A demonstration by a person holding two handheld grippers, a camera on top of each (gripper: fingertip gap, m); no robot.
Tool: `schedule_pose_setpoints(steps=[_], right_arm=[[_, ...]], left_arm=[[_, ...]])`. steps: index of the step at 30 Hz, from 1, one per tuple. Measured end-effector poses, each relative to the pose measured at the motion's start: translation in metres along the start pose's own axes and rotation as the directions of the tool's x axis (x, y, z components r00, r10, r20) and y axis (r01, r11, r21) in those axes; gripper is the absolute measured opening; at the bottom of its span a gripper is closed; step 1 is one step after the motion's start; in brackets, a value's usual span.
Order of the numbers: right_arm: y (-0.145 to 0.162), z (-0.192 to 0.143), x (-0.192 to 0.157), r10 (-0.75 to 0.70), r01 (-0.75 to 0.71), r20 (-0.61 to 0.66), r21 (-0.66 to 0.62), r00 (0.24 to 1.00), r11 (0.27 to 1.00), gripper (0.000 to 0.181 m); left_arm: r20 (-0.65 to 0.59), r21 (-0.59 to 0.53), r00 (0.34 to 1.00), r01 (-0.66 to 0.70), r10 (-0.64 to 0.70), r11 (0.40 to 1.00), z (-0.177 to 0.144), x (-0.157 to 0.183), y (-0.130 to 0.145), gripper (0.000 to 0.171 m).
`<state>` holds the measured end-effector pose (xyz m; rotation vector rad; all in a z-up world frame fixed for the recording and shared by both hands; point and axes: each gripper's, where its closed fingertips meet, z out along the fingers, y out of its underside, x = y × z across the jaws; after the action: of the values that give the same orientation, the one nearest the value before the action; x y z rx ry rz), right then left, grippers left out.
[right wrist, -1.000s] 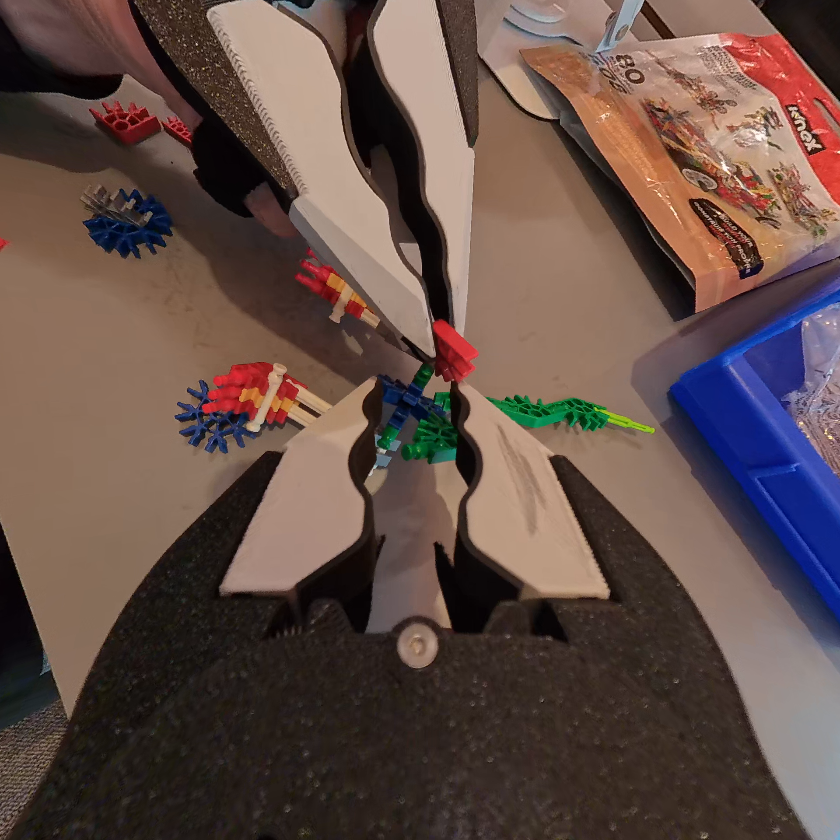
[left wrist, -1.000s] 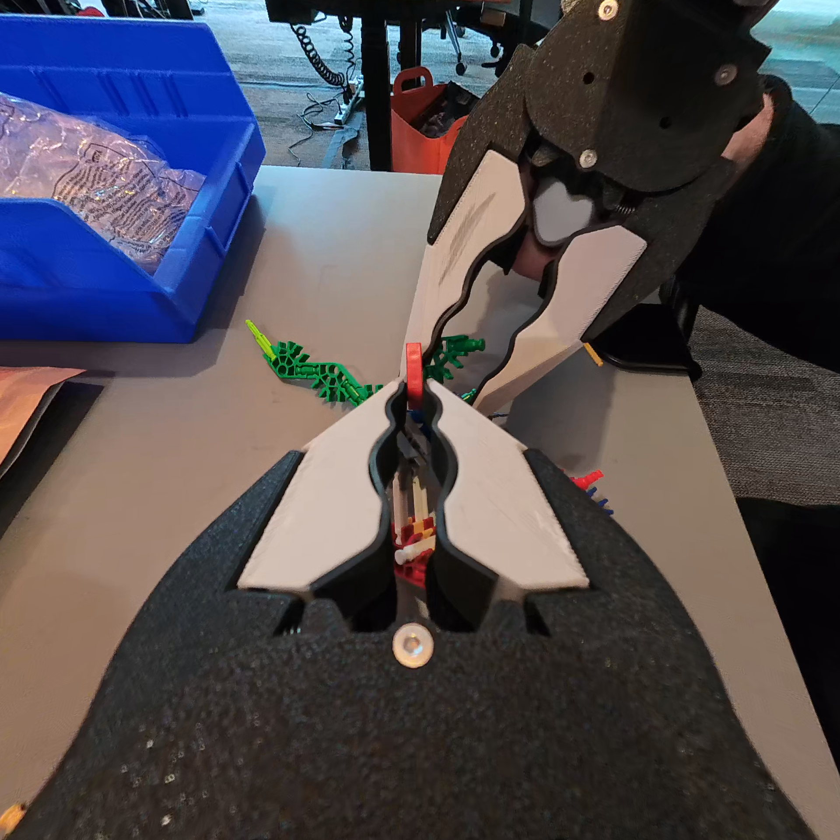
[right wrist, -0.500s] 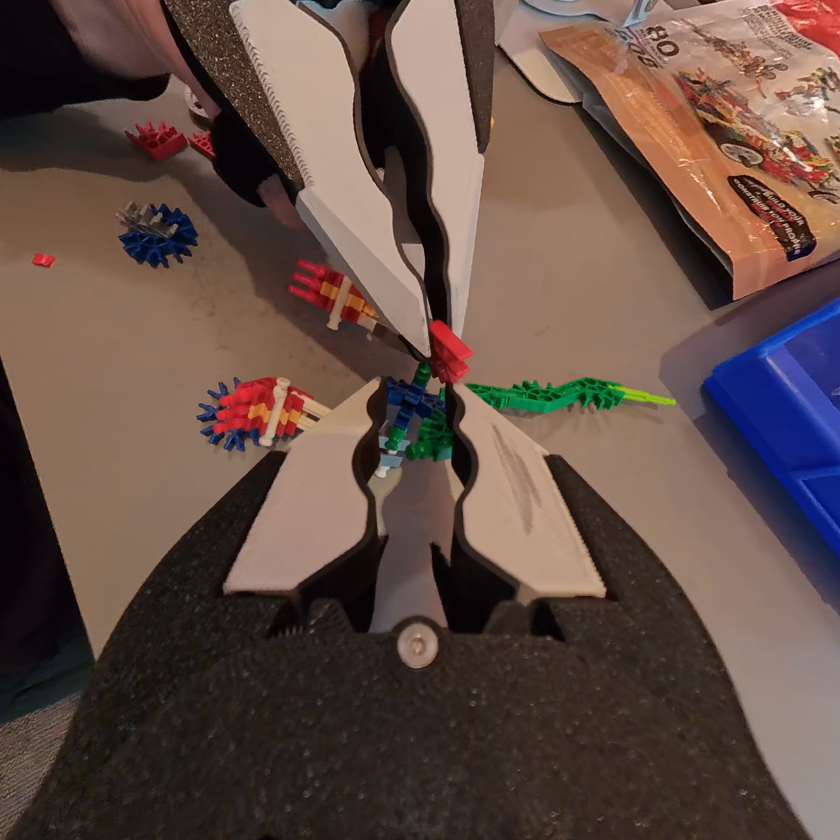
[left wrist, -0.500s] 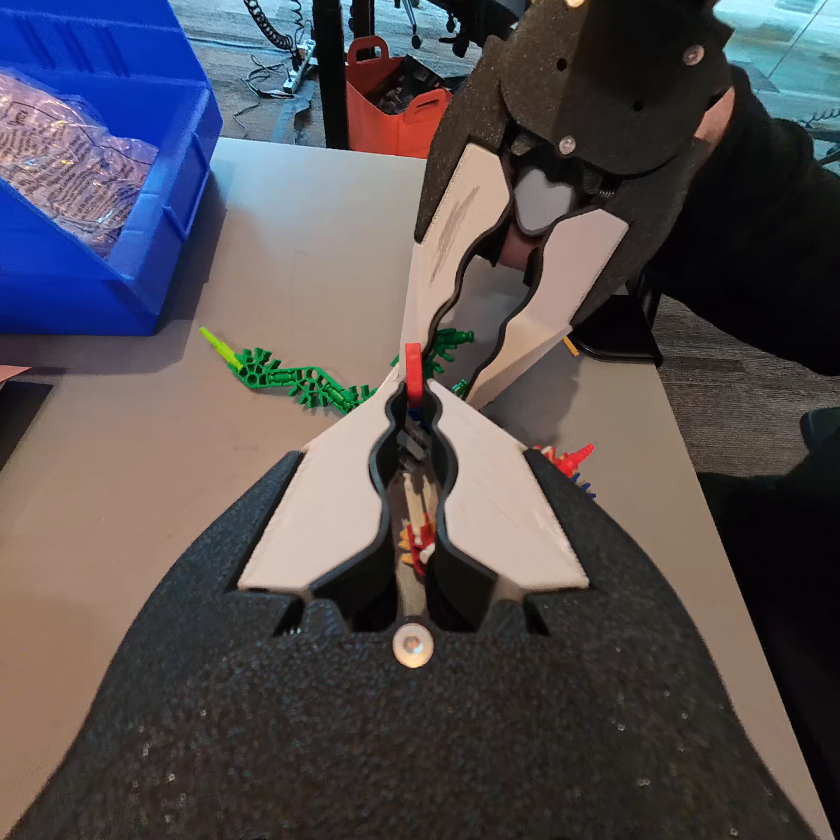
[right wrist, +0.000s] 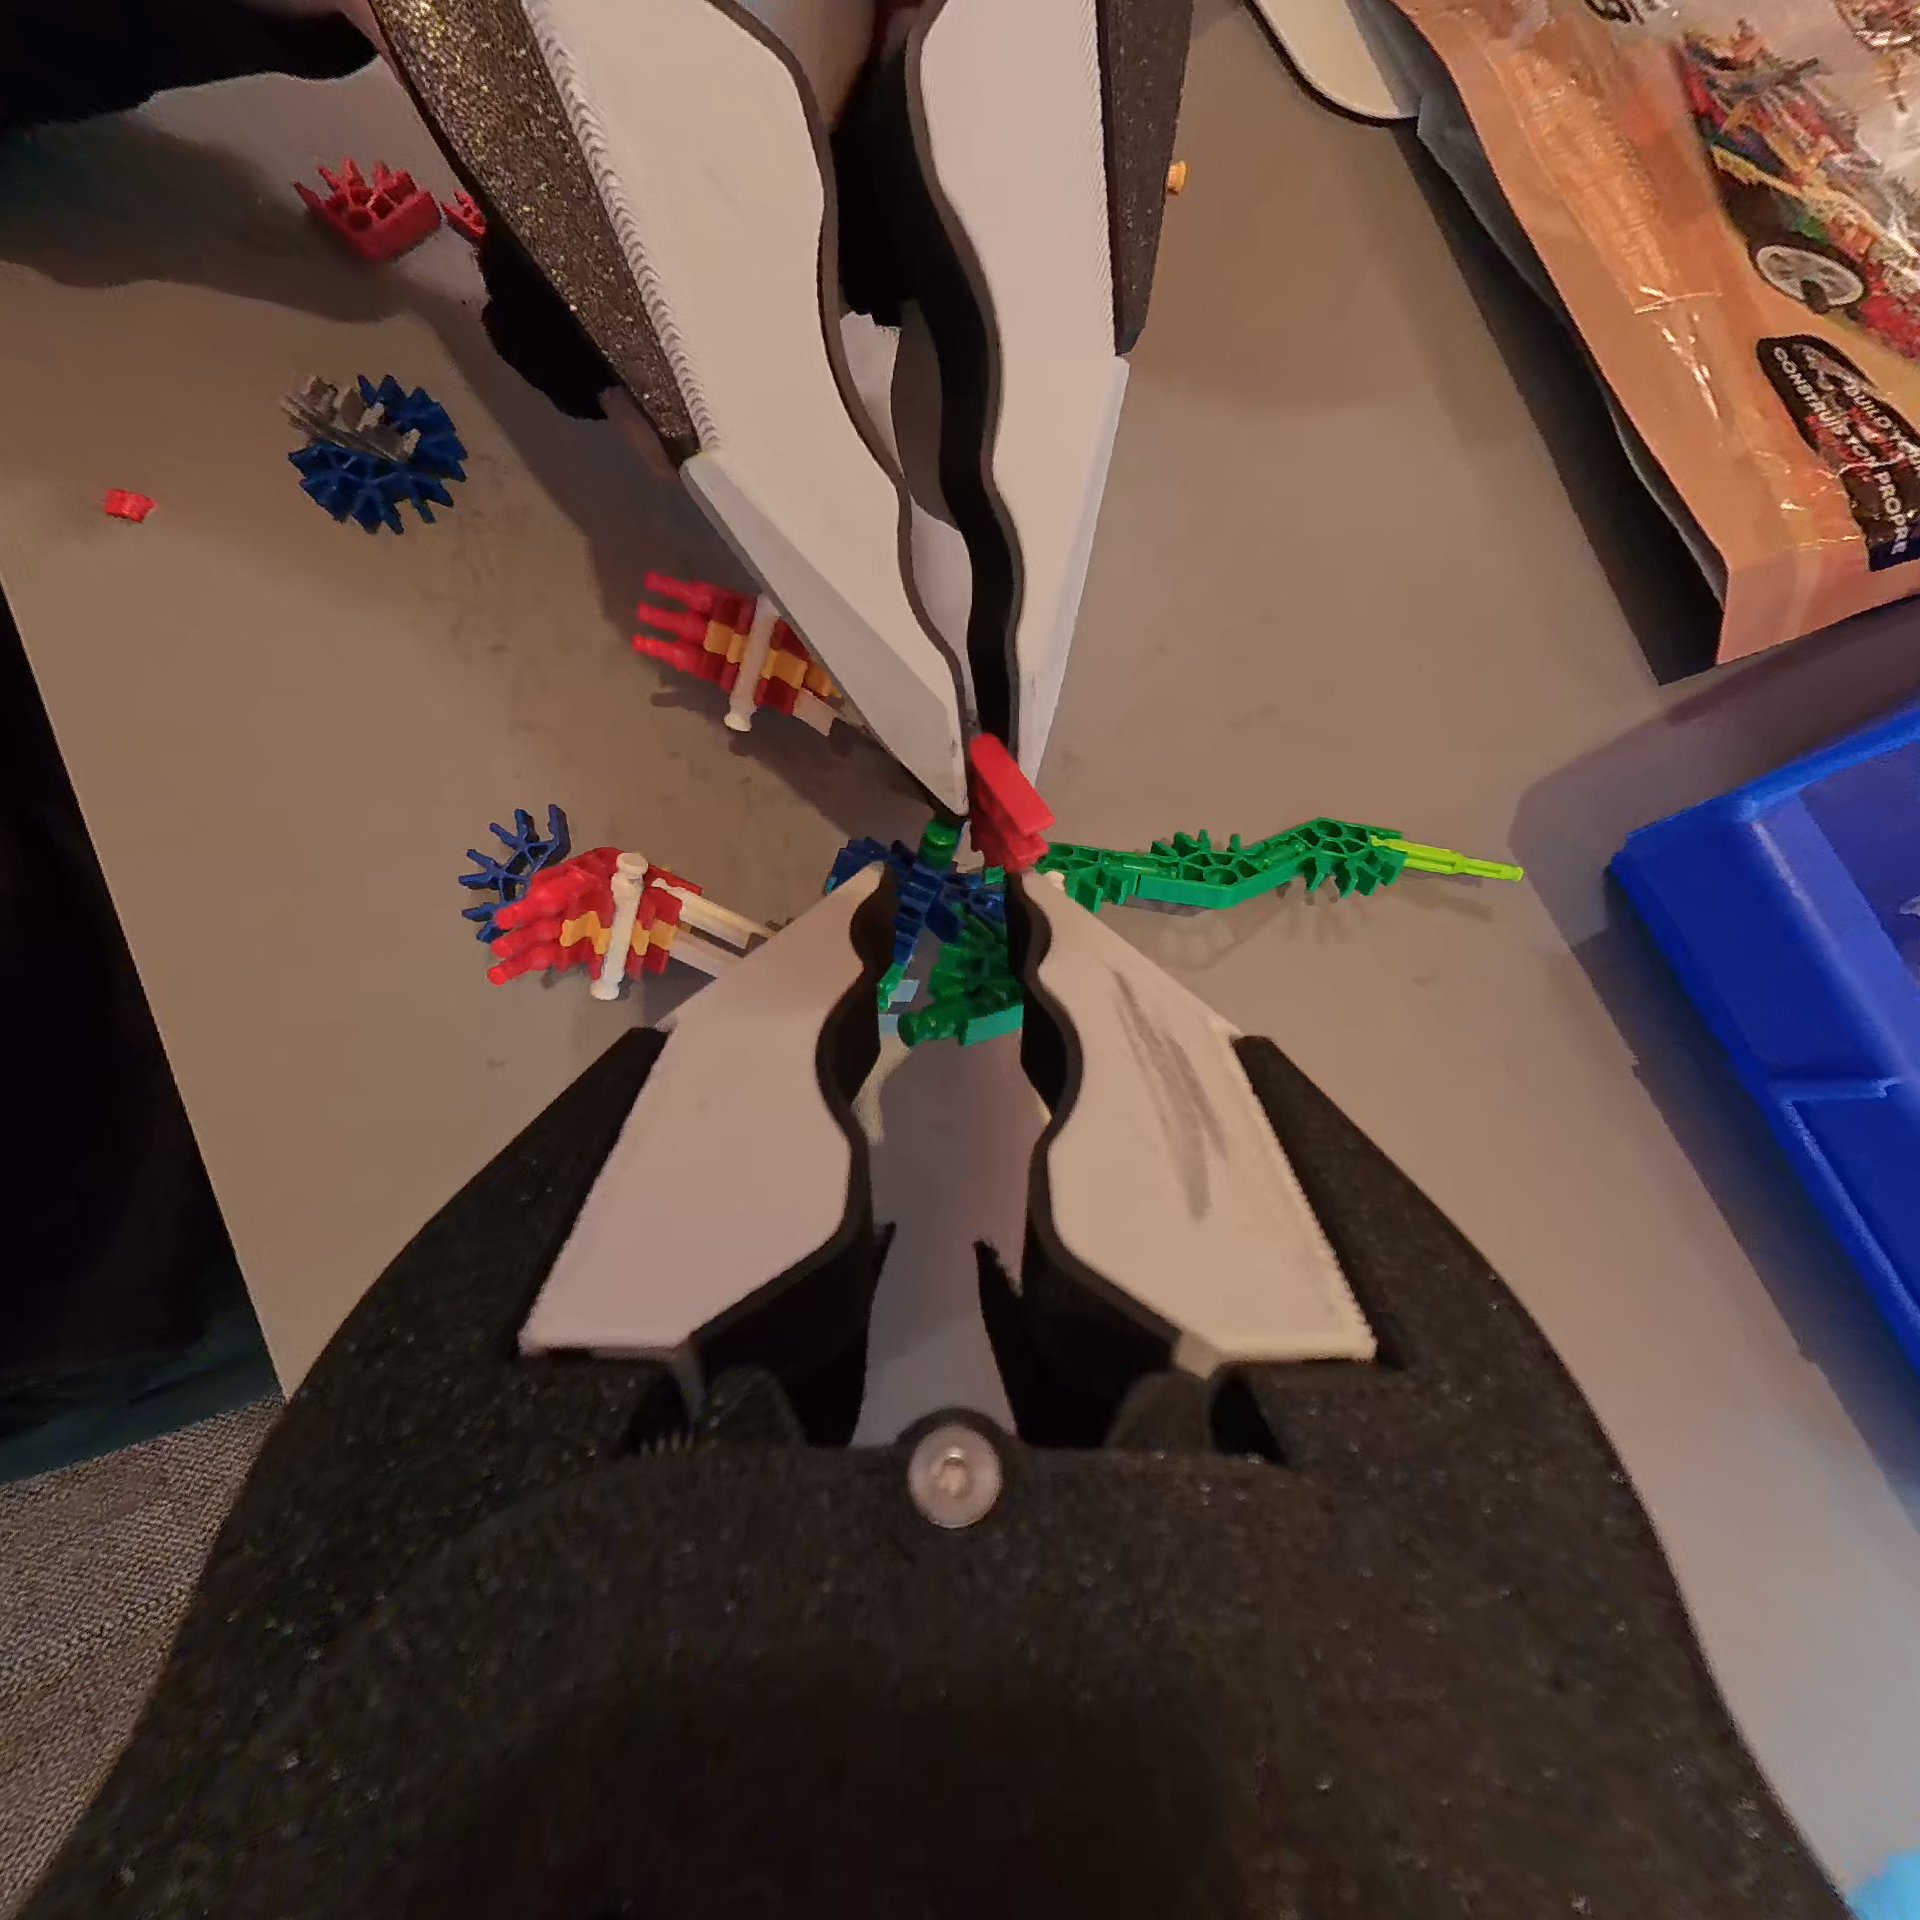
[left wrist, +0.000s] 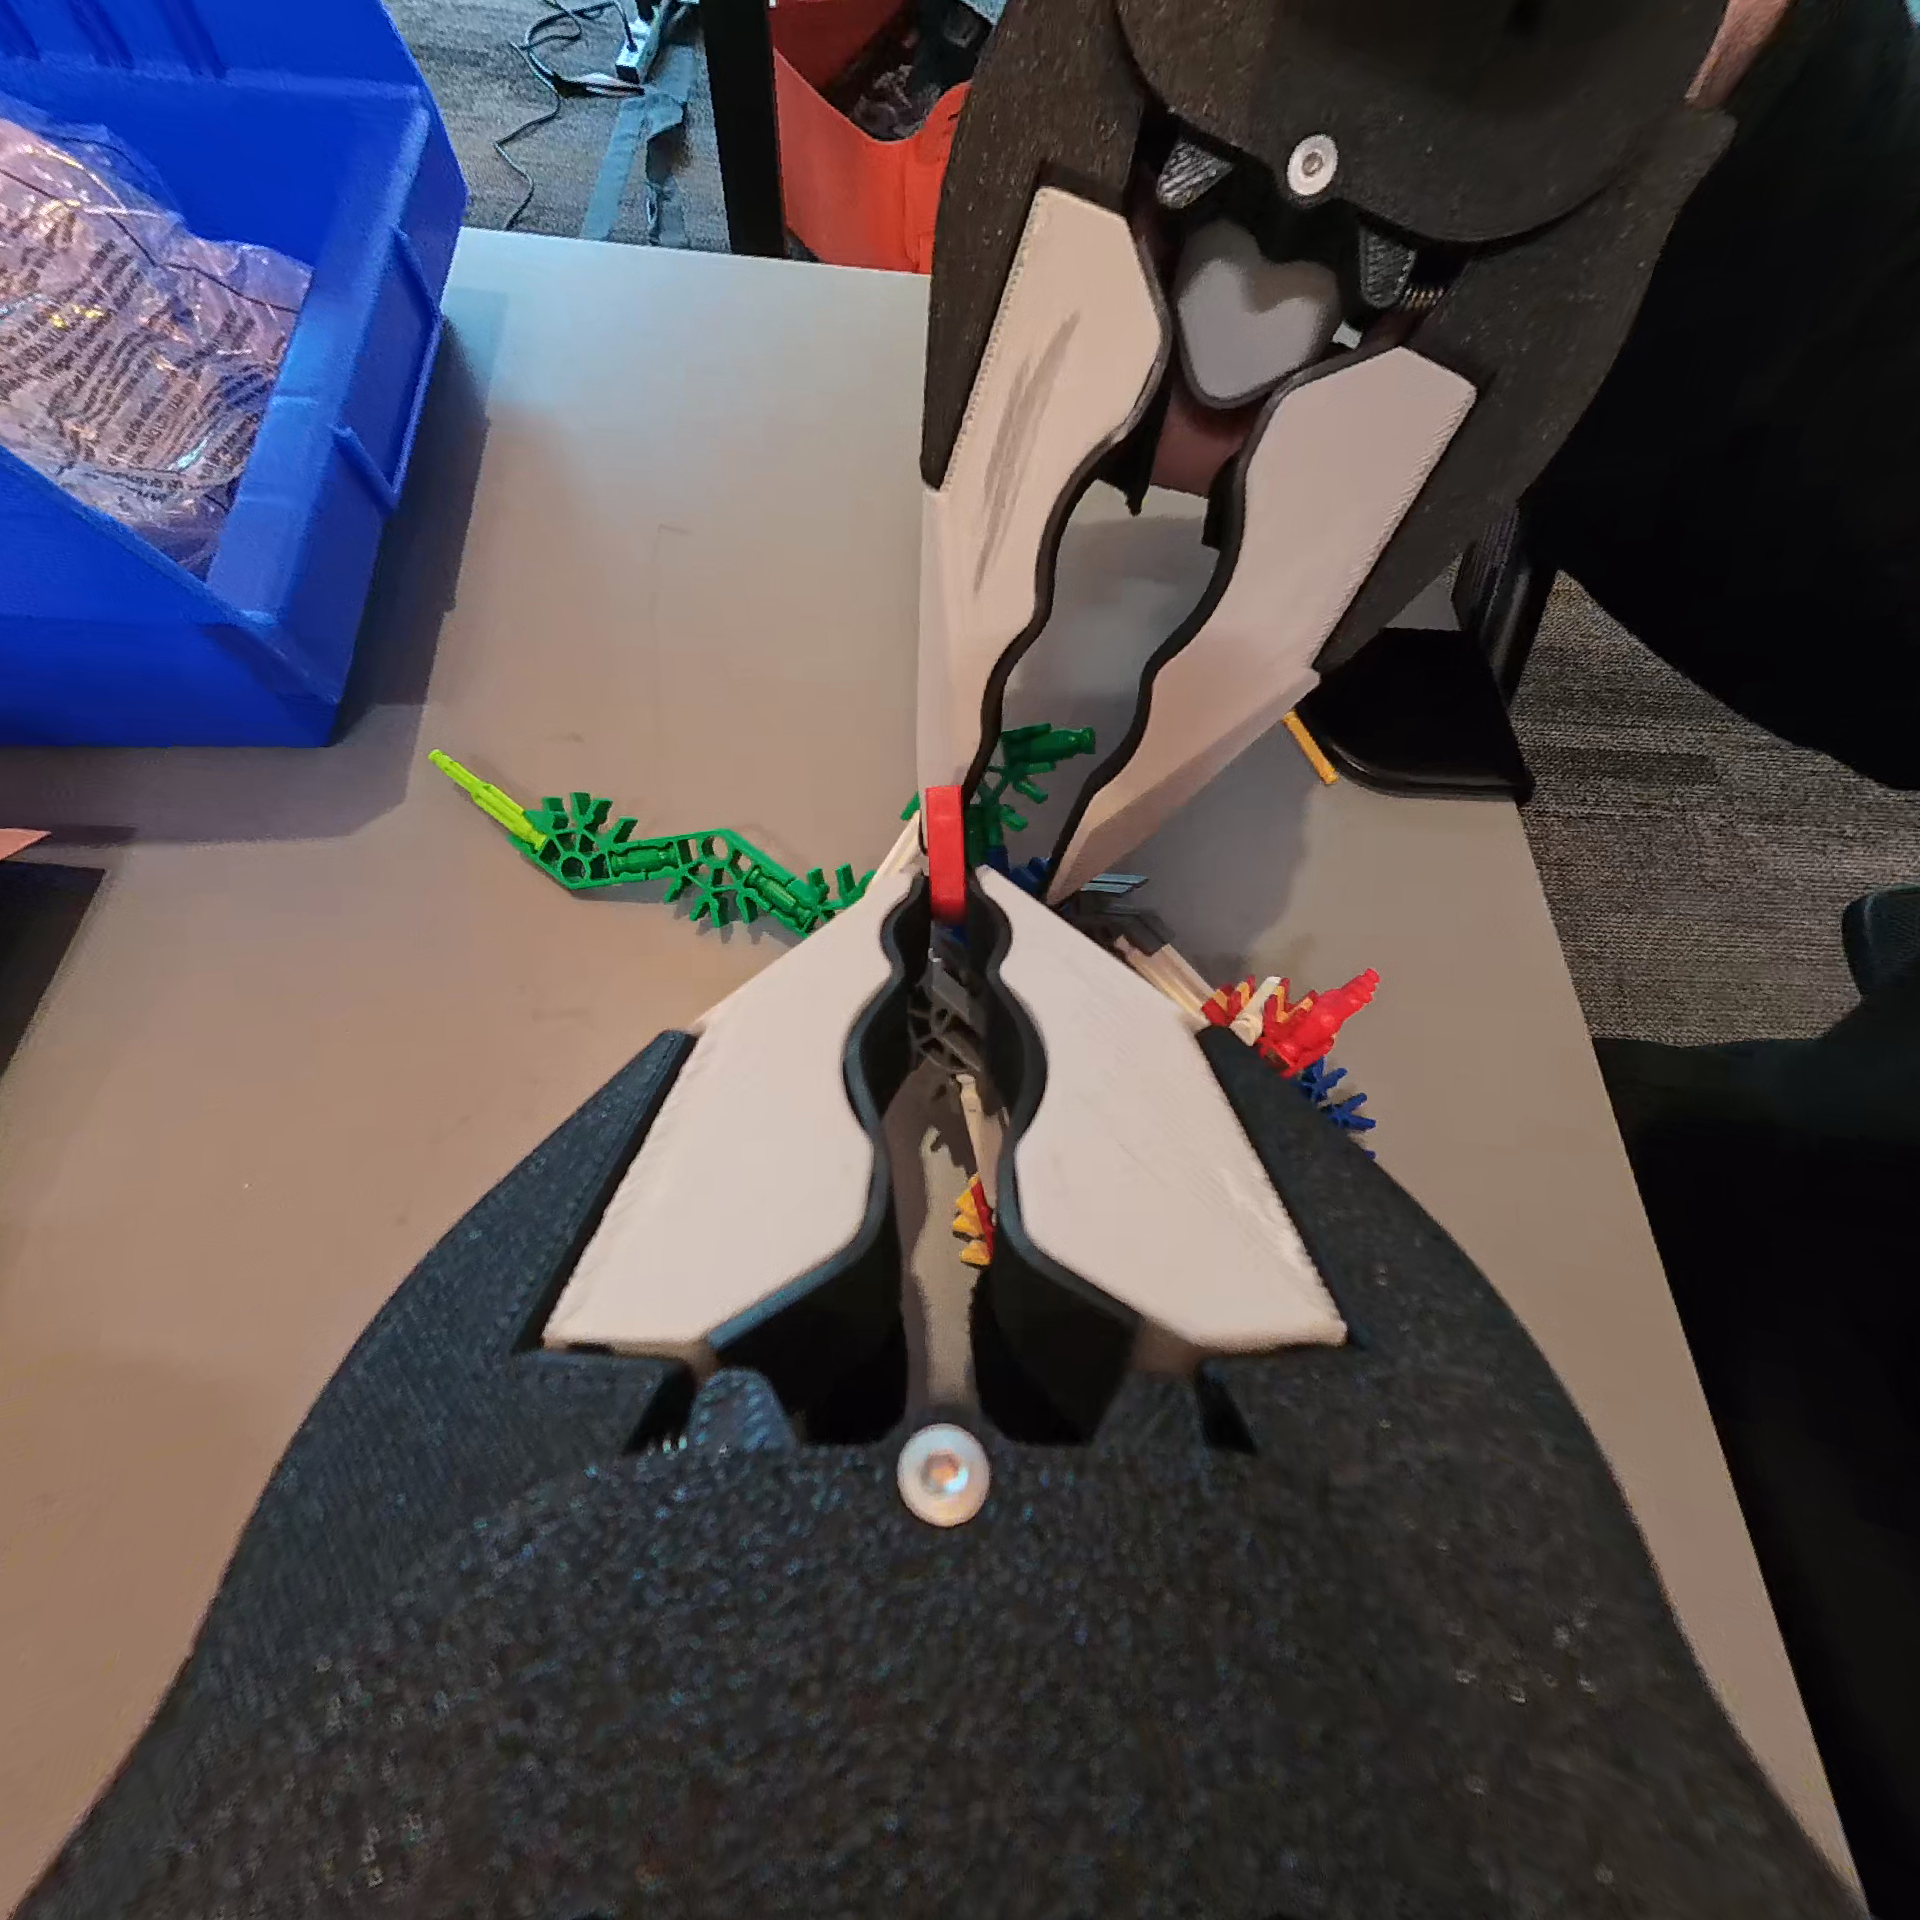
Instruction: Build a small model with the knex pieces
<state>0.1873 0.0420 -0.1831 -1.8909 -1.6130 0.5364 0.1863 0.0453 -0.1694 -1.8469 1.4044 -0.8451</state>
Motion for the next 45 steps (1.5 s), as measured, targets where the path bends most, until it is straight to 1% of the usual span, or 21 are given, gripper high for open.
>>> schedule_pose_setpoints(steps=[6,8,14,19,22,29,34,36,41,43,45], right_arm=[[0.000,0.002,0.004,-0.003,0.003,-0.042,0.000,0.999,1.000,0.026],[-0.001,0.002,0.002,-0.013,0.014,-0.041,0.014,0.999,1.000,0.022],[-0.003,0.003,0.003,-0.016,0.017,-0.042,0.036,0.999,0.999,0.019],[-0.002,0.005,0.003,-0.019,0.022,-0.060,0.049,0.998,0.999,0.008],[-0.002,0.005,0.001,-0.027,0.029,-0.053,0.048,0.998,0.998,0.008],[-0.003,0.006,0.003,-0.010,0.013,-0.049,0.060,0.999,0.998,0.006],[-0.004,0.006,0.003,-0.005,0.008,-0.047,0.067,0.999,0.998,0.006],[-0.004,0.006,0.003,0.001,0.002,-0.043,0.070,0.999,0.998,0.006],[-0.004,0.007,0.002,0.002,0.001,-0.035,0.072,0.999,0.997,0.005],[-0.005,0.007,0.001,-0.001,0.003,-0.029,0.073,1.000,0.997,0.005],[-0.005,0.007,0.001,-0.003,0.005,-0.028,0.073,1.000,0.997,0.005]], left_arm=[[-0.026,-0.001,1.000,0.007,-0.007,1.000,0.003,0.006,-0.002,0.005],[-0.029,-0.004,1.000,0.006,-0.006,1.000,0.003,0.006,-0.002,0.005],[-0.026,-0.021,1.000,0.001,-0.002,1.000,0.002,0.006,-0.002,0.005],[-0.038,-0.035,0.999,0.020,-0.022,0.999,0.003,0.007,0.000,0.007],[-0.045,-0.039,0.999,0.021,-0.022,0.999,0.002,0.009,0.001,0.007],[-0.029,-0.002,0.998,0.064,-0.064,0.998,0.001,0.004,0.001,0.010],[-0.042,0.037,0.996,0.079,-0.077,0.996,-0.005,0.003,-0.004,0.020],[-0.035,0.044,0.998,0.062,-0.061,0.997,-0.008,0.003,-0.003,0.022],[0.029,-0.042,0.998,-0.046,0.047,0.998,-0.005,0.005,0.010,0.024],[0.069,-0.068,0.992,-0.104,0.108,0.992,0.000,0.003,0.012,0.017],[0.084,-0.068,0.989,-0.119,0.124,0.991,0.001,0.001,0.012,0.011]])
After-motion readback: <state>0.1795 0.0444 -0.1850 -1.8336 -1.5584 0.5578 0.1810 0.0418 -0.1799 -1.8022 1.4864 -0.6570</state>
